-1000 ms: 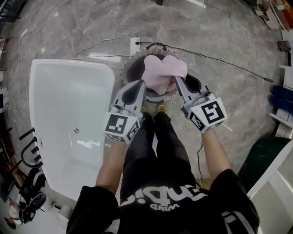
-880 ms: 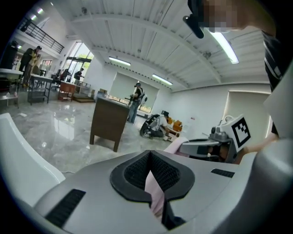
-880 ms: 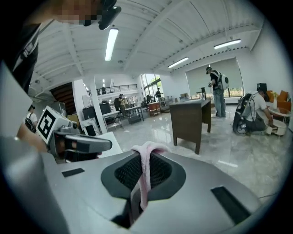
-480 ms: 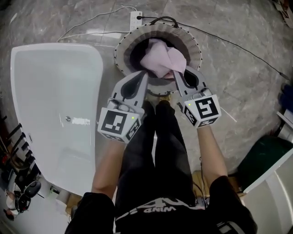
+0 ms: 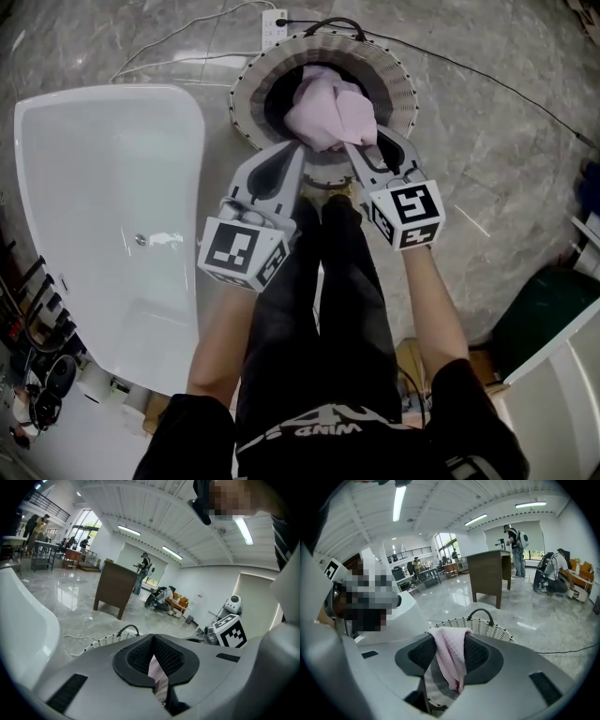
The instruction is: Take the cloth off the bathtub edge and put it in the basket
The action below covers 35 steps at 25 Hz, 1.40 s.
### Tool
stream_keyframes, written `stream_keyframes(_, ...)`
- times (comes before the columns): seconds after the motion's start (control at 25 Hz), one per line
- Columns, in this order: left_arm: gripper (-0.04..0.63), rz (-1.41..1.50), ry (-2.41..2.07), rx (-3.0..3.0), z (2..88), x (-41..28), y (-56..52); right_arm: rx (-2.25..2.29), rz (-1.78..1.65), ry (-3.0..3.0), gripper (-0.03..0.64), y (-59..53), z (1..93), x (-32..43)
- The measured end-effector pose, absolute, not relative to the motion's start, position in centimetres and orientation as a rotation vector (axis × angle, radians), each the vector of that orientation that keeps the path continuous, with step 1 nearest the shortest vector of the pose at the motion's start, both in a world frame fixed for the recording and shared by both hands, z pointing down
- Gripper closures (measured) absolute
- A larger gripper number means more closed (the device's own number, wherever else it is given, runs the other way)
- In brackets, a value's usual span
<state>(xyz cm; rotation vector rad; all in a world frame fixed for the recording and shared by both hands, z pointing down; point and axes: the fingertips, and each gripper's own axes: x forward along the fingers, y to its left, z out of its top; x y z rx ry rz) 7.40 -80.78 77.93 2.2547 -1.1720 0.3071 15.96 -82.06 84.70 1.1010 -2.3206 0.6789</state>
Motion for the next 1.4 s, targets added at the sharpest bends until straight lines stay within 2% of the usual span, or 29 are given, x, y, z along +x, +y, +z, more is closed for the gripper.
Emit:
stream_keyframes(0.08, 0.581, 0.306, -1.156, 2.248, 78.3, 7.6, -80.6, 1.085, 0.702, -2.307, 0.428, -81.7, 85.4, 15.9)
stream_keyframes(0.24, 0.581, 0.316, -1.115, 2.248, 78.9, 8.3, -79.9, 1.07, 0.746, -2.305, 0.383, -81.0, 86.1, 15.7)
stream_keyframes(0.8, 0.581, 0.309, -1.125, 2.239, 76.7, 8.3, -78.9, 1.09, 0.759, -2.368, 0.379, -80.8, 82.0, 15.3)
stream_keyframes(0.84, 0.581, 0.303, -1.124, 2.239, 76.0, 8.3, -78.8, 1.078, 0.759, -2.374, 0.384, -80.6, 81.1, 15.2)
stream_keyframes(0.92, 0.581, 0.293, -1.122, 2.245, 74.2, 8.4, -78.7, 1.062, 0.758, -2.387, 0.475, -80.3, 79.0, 15.1)
stream_keyframes(1.0, 0.581, 0.29, -1.113, 2.259, 71.8, 8.6, -78.7, 1.074, 0.746, -2.399, 0.534, -80.1, 76.1, 15.1)
stream_keyframes(1.2, 0.581, 0.277, -1.103, 2.286, 63.8, 9.3, -78.3, 1.15, 0.716, -2.407, 0.595, -79.5, 67.5, 15.9)
stream_keyframes(1.4, 0.581, 0.244, -1.139, 2.344, 55.2, 9.5, -78.2, 1.204, 0.675, -2.44, 0.603, -79.2, 58.6, 16.8)
